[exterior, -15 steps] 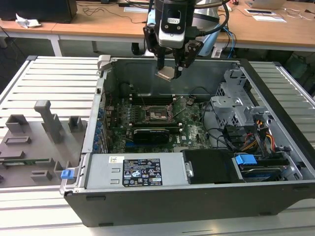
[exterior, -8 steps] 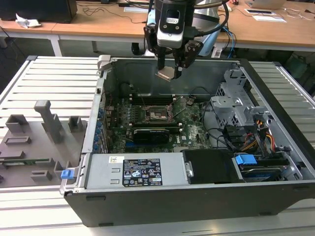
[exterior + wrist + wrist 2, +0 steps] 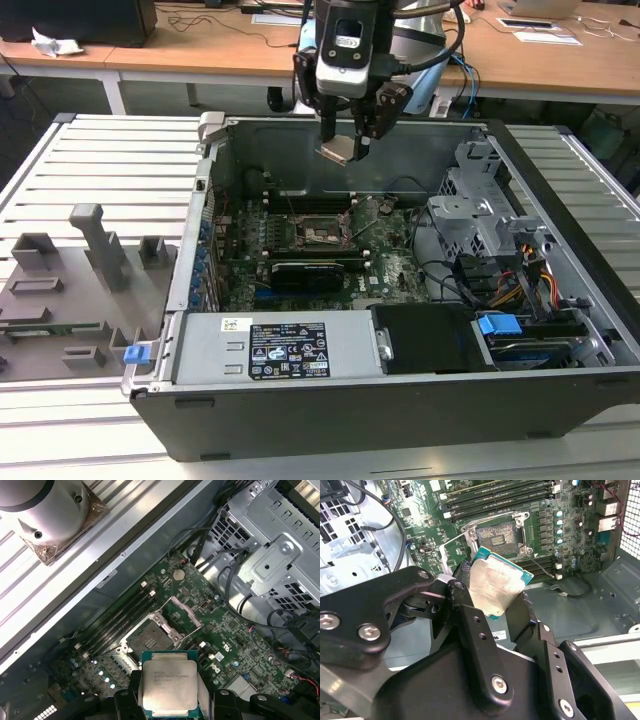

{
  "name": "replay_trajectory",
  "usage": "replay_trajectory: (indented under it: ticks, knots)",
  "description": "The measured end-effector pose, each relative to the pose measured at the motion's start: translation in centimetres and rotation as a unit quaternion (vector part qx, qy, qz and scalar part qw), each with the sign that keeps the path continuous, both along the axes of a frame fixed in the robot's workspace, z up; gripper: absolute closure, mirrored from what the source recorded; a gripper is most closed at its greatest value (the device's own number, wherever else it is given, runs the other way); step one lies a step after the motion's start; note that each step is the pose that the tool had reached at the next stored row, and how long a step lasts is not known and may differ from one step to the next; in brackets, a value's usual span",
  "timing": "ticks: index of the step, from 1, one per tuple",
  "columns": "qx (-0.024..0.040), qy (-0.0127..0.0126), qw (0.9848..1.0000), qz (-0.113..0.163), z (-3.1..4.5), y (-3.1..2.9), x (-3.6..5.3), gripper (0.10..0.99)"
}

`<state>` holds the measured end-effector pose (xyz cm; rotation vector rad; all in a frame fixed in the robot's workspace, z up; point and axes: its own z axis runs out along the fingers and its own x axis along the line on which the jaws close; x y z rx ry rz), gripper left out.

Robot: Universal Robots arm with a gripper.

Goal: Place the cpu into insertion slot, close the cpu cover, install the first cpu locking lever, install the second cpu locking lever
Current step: 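Place the cpu into insertion slot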

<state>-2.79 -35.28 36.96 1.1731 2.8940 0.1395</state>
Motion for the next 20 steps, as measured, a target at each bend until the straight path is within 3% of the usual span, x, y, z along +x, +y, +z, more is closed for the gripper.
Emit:
replay_trajectory:
  ticks: [20]
  knots:
    - [-0.0003,0.0000,0.9996,-0.028,-0.06,0.01,0.00,0.561]
